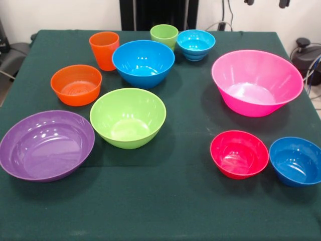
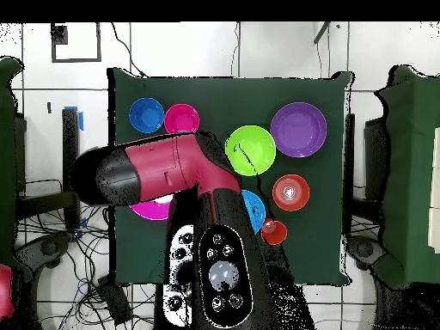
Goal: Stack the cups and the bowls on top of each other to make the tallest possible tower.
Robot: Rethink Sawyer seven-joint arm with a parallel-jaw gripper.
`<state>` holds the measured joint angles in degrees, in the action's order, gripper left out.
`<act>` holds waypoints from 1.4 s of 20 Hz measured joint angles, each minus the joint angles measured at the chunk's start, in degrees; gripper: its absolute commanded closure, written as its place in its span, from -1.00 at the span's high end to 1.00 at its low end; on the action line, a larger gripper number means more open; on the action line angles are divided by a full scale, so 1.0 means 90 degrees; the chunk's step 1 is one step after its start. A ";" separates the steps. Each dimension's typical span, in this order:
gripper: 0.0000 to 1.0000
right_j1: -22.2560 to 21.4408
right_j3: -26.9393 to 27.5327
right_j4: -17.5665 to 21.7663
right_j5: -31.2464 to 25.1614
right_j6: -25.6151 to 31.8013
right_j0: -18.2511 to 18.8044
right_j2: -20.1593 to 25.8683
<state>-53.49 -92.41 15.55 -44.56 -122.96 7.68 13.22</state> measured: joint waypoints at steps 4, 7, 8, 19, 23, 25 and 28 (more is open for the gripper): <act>1.00 0.0258 0.0213 0.0501 0.0077 0.0000 -0.0308 -0.0280; 1.00 0.0696 0.0498 0.1148 0.0354 0.0000 -0.0696 -0.0615; 1.00 0.0861 0.0596 0.1344 0.0460 0.0000 -0.0822 -0.0728; 1.00 0.2284 0.1363 0.1959 0.1263 0.0000 -0.1314 -0.1482; 1.00 0.2580 0.1496 0.1922 0.1389 0.0000 -0.1229 -0.1592; 1.00 0.2649 0.1501 0.1851 0.1399 0.0000 -0.1143 -0.1593; 1.00 0.2703 0.1502 0.1719 0.1400 0.0000 -0.1003 -0.1594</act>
<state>-29.17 -78.90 31.02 -31.96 -122.96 -1.34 -1.12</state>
